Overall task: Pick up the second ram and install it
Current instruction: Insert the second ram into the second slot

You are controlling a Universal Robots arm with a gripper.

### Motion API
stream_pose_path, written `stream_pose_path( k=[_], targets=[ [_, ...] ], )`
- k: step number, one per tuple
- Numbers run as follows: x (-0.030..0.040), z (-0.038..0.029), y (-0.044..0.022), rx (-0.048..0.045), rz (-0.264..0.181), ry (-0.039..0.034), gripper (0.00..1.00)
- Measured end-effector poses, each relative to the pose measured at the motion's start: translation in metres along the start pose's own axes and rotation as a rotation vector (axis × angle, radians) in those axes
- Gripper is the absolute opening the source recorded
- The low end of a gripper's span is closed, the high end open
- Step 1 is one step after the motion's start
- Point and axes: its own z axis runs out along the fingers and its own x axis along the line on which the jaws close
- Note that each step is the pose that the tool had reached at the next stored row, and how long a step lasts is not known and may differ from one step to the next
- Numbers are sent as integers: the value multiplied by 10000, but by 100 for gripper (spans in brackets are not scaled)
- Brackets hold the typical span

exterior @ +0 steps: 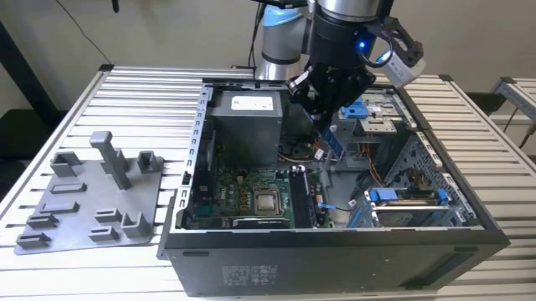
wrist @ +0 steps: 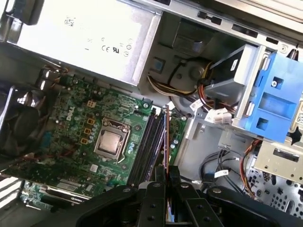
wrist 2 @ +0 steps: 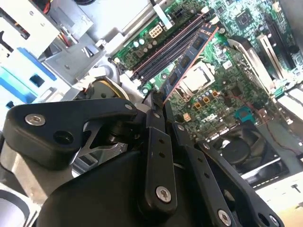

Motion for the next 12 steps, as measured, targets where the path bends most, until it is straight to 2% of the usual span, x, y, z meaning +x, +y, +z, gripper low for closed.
stream_pose_path(
  k=[12],
  targets=[
    [2,50,-1,66,1791,-38,14]
  ],
)
